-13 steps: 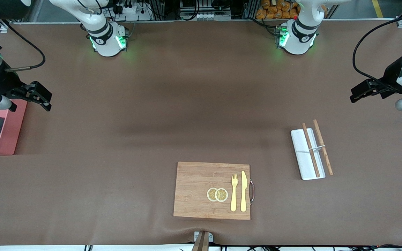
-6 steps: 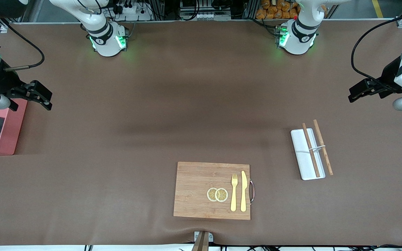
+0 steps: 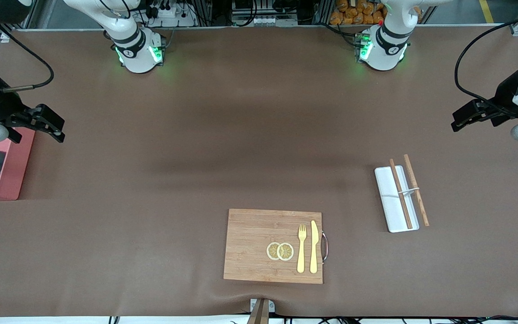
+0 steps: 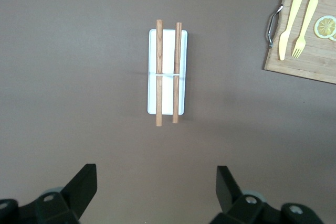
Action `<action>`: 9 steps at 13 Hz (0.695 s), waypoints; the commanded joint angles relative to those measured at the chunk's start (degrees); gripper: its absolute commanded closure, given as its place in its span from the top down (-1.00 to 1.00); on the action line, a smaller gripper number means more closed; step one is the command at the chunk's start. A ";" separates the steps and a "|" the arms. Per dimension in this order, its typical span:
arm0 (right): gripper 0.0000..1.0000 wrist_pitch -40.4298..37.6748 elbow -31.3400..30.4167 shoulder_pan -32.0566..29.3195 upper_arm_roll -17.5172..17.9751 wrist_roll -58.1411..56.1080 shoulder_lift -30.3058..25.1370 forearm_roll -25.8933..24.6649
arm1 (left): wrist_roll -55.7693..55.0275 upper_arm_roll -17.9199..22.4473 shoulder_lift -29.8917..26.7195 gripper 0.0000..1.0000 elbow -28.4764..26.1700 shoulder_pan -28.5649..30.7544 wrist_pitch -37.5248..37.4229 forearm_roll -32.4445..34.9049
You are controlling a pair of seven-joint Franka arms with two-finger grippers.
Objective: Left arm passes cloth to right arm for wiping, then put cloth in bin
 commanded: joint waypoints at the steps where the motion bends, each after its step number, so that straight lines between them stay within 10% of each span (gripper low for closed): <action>1: 1.00 -1.13 1.94 -0.47 0.27 0.14 0.99 0.85 | 0.77 -0.10 -0.45 1.00 0.57 0.14 -1.57 -0.26; 9: 1.00 -1.13 1.85 -0.47 0.27 0.05 0.99 0.85 | 0.69 0.16 -0.28 1.00 1.71 0.40 -3.68 0.00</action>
